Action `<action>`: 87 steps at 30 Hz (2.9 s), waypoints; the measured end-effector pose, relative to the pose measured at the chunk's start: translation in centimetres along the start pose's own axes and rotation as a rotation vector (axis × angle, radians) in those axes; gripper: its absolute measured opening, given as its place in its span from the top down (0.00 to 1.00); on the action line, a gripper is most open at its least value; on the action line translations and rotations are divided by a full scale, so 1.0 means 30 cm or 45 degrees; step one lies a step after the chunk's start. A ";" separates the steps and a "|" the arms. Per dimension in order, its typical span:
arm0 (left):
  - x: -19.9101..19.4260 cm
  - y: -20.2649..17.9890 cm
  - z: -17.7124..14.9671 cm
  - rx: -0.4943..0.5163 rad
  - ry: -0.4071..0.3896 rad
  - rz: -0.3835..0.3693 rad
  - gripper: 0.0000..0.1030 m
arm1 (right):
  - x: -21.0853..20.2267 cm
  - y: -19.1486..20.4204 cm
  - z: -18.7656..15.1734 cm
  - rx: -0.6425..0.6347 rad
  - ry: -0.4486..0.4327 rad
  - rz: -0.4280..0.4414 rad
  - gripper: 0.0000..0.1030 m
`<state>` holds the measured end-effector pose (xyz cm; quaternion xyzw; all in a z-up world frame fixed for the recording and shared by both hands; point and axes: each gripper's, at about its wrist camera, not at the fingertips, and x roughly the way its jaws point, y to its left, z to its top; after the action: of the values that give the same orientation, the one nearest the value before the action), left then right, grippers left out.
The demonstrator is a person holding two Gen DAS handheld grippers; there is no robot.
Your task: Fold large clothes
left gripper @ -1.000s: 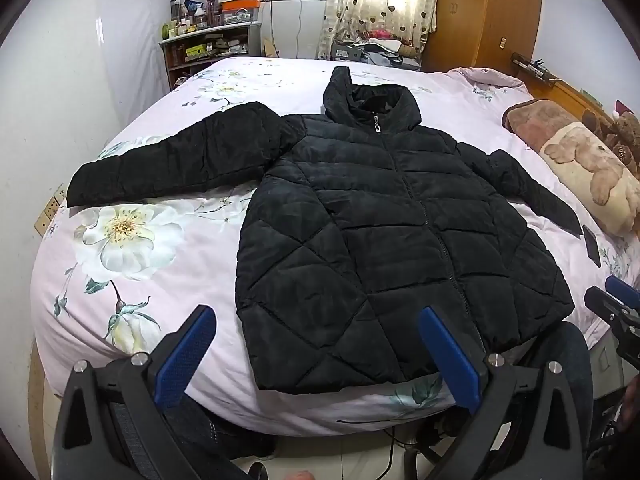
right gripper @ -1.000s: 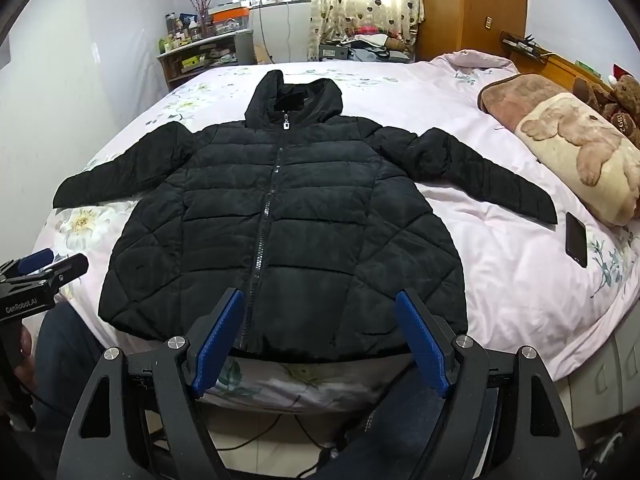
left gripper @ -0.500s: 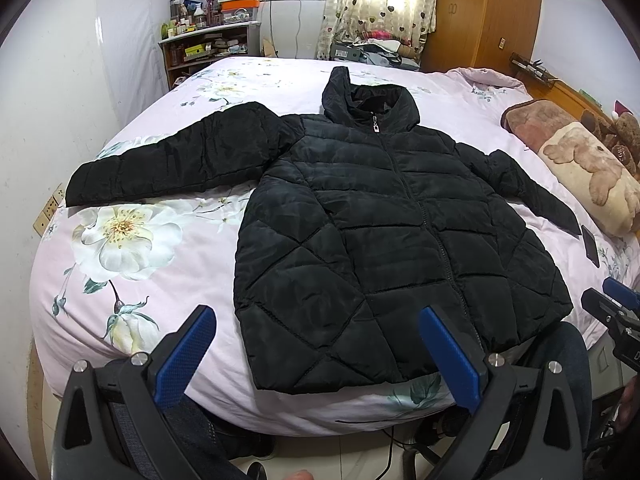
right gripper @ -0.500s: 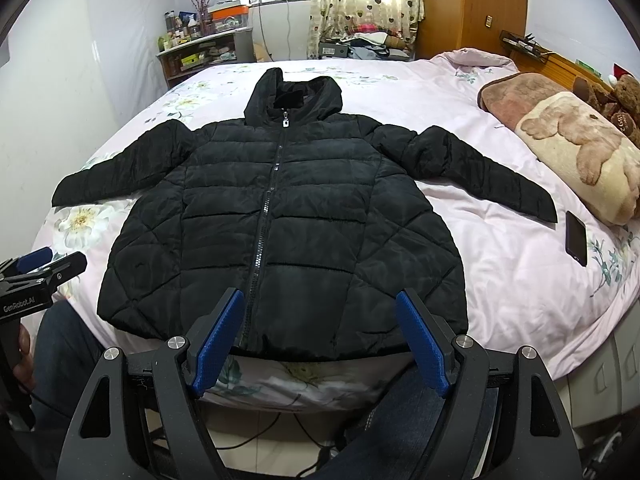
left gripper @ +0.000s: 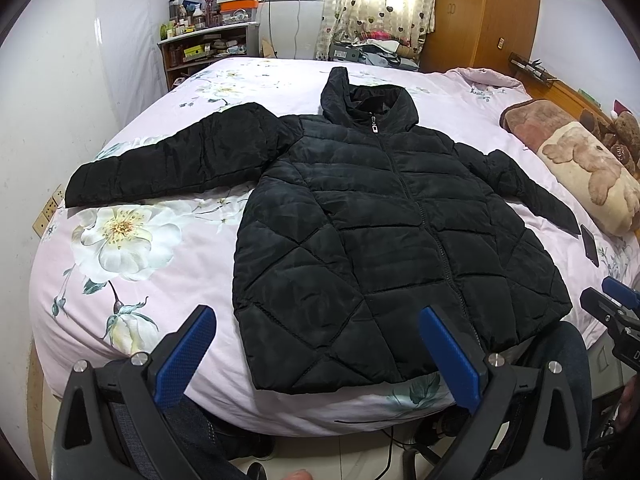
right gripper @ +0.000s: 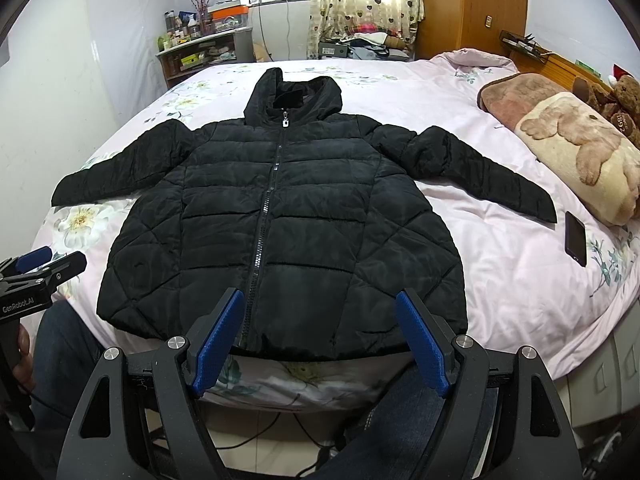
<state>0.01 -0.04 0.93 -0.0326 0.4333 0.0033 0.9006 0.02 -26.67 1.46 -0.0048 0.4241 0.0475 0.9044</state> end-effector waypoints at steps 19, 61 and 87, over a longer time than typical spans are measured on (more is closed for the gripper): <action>-0.002 -0.009 -0.004 0.007 -0.003 0.002 0.00 | 0.000 0.004 -0.001 -0.001 0.004 -0.003 0.24; 0.182 0.144 0.080 -0.058 0.027 0.005 0.00 | 0.170 0.043 0.134 -0.065 0.015 0.045 0.24; 0.560 0.867 0.292 -0.612 -0.033 0.316 0.22 | 0.671 0.209 0.405 -0.221 0.095 0.058 0.24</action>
<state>16.45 26.08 -8.19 -0.1920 0.4093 0.2167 0.8652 21.56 -18.19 -6.01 -0.0754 0.4517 0.1045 0.8828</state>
